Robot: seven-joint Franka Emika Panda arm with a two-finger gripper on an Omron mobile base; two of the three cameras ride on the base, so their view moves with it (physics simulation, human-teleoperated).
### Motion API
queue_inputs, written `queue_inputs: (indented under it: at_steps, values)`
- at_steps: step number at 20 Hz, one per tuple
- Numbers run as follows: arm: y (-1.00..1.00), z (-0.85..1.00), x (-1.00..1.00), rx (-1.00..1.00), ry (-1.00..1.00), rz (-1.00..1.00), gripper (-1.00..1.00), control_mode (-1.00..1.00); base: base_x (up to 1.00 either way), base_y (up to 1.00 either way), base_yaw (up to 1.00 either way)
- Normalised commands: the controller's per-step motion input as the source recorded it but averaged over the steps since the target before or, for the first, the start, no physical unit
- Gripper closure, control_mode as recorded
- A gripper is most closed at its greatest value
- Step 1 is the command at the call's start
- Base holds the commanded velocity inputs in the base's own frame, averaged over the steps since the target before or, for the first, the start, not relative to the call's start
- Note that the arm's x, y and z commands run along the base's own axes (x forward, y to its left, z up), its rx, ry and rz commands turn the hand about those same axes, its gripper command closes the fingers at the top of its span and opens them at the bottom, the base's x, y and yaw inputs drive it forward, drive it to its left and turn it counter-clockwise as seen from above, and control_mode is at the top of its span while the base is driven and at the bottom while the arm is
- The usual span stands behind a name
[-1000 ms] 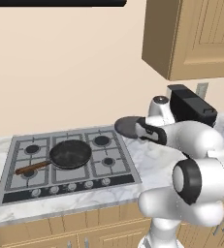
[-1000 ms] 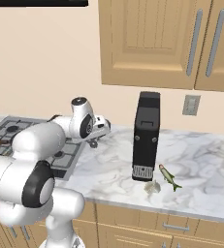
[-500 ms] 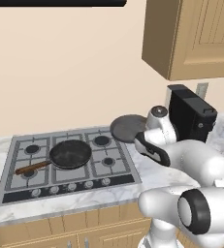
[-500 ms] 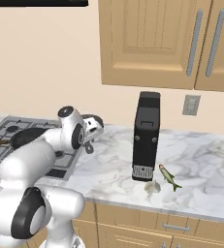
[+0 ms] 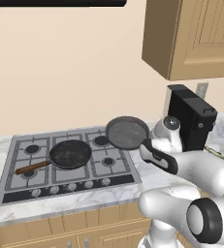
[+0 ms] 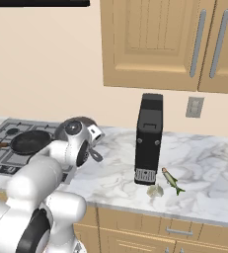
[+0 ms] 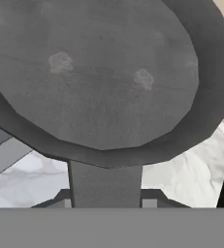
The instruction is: Place both pans onto different burners. Then place the garlic and the fish on different pans.
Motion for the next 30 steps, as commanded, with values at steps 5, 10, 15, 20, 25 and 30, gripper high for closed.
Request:
queue_inputs:
  at_steps: [5, 10, 15, 20, 25, 30]
  values:
    - [0.00, 0.03, -0.19, -0.04, 0.01, 0.18, 1.00, -1.00, 0.00, 0.00, 0.00]
    - [0.01, 0.10, -0.13, -0.03, 0.09, 0.15, 1.00, -1.00, 0.00, 0.00, 0.00]
    - [0.03, 0.01, -0.16, -0.04, 0.12, 0.15, 1.00, -1.00, 0.00, 0.00, 0.00]
    - [0.05, 0.00, -0.19, -0.02, 0.11, 0.14, 1.00, -1.00, 0.00, 0.00, 0.00]
    - [0.12, 0.00, -0.06, 0.00, 0.05, 0.10, 1.00, -1.00, 0.00, 0.00, 0.00]
    - [0.02, -0.03, 0.00, -0.01, 0.00, 0.01, 1.00, -1.00, 0.00, 0.00, 0.00]
